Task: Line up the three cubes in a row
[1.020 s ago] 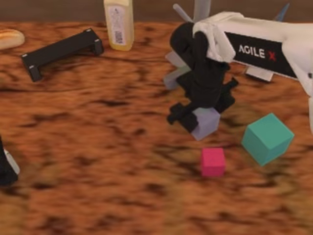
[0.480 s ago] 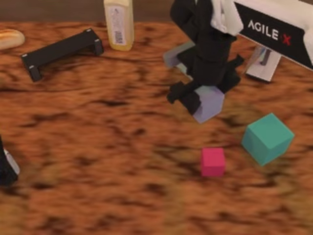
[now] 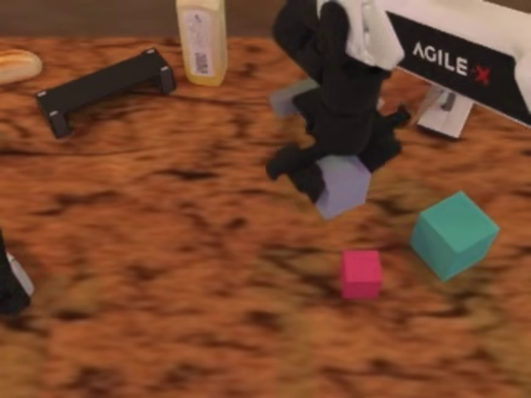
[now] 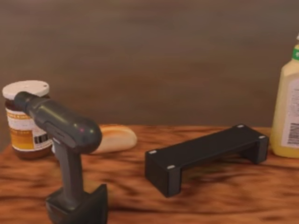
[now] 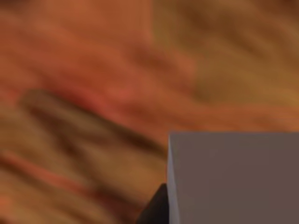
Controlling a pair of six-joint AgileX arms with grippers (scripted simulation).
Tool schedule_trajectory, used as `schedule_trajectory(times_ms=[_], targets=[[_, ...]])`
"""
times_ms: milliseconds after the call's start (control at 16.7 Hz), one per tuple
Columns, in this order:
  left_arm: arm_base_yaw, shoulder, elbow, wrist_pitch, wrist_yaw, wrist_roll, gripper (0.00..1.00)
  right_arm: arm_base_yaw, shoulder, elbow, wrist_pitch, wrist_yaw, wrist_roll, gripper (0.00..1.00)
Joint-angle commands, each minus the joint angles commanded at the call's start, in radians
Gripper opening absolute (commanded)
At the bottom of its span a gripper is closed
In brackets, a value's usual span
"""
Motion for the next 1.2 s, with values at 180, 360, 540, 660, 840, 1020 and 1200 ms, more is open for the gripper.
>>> schedule_trajectory(times_ms=[180, 360, 540, 660, 840, 1020, 1200], targets=[[0.000, 0.000, 0.000, 0.000, 0.000, 0.000, 1.00, 0.052, -0.057, -0.082, 0.018, 0.002, 0.192, 0.00], [0.000, 0.000, 0.000, 0.000, 0.000, 0.000, 1.00, 0.109, -0.117, -0.171, 0.036, 0.004, 0.409, 0.00], [0.000, 0.000, 0.000, 0.000, 0.000, 0.000, 1.00, 0.158, -0.174, -0.244, 0.056, 0.006, 0.575, 0.00], [0.000, 0.000, 0.000, 0.000, 0.000, 0.000, 1.00, 0.178, -0.201, -0.275, 0.067, 0.007, 0.633, 0.00], [0.000, 0.000, 0.000, 0.000, 0.000, 0.000, 1.00, 0.184, -0.210, -0.285, 0.071, 0.007, 0.649, 0.00], [0.000, 0.000, 0.000, 0.000, 0.000, 0.000, 1.00, 0.179, -0.205, -0.285, 0.073, 0.006, 0.648, 0.00], [0.000, 0.000, 0.000, 0.000, 0.000, 0.000, 1.00, 0.180, -0.188, -0.337, 0.144, 0.008, 0.650, 0.00]])
